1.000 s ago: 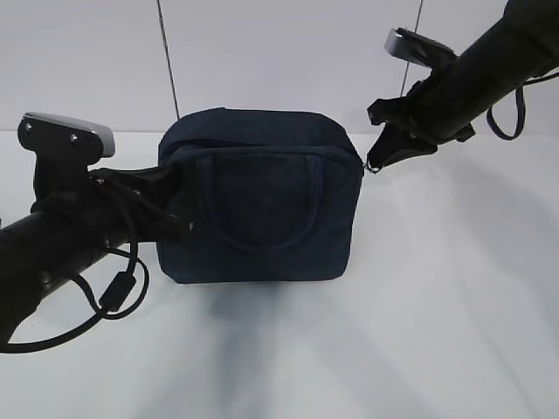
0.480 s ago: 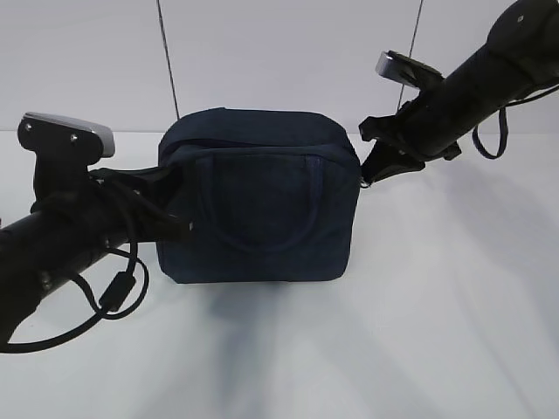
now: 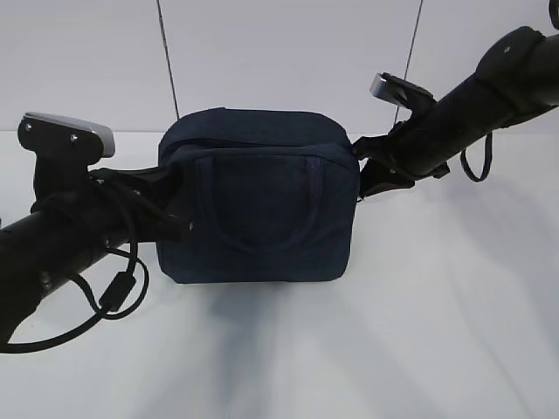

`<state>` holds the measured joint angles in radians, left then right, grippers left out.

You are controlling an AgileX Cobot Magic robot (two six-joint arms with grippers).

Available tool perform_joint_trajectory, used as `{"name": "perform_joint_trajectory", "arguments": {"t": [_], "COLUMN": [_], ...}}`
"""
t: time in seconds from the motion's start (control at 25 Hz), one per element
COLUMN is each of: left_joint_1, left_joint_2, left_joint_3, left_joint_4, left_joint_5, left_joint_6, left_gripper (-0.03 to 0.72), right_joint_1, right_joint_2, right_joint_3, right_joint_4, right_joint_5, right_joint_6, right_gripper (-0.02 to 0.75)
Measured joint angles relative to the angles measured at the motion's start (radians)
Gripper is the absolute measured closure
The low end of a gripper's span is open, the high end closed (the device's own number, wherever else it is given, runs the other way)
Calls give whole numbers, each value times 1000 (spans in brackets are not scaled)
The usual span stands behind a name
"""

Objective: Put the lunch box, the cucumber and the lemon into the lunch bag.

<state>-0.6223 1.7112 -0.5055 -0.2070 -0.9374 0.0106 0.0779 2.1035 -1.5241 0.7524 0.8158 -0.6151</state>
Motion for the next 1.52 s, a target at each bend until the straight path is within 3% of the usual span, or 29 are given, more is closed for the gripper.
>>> {"name": "perform_joint_trajectory", "arguments": {"t": [0.8, 0.92, 1.04, 1.16, 1.36, 1.52], "left_joint_1": [0, 0, 0, 0, 0, 0], "left_joint_2": [0, 0, 0, 0, 0, 0], "left_joint_3": [0, 0, 0, 0, 0, 0], "left_joint_4": [7, 7, 5, 3, 3, 1], "left_joint_5": [2, 2, 2, 2, 2, 2], "left_joint_6": [0, 0, 0, 0, 0, 0], "left_gripper": [678, 678, 678, 678, 677, 672], "right_joint_1": [-2, -5, -12, -29, -52, -56], "right_joint_2": [8, 8, 8, 1, -77, -155], "right_joint_3": [91, 94, 94, 94, 94, 94], "right_joint_4": [171, 187, 188, 190, 171, 67], "right_joint_5": [-87, -79, -64, -46, -22, 12], "right_joint_6": [-134, -145, -151, -151, -151, -93], "right_gripper": [714, 617, 402, 255, 201, 197]}}
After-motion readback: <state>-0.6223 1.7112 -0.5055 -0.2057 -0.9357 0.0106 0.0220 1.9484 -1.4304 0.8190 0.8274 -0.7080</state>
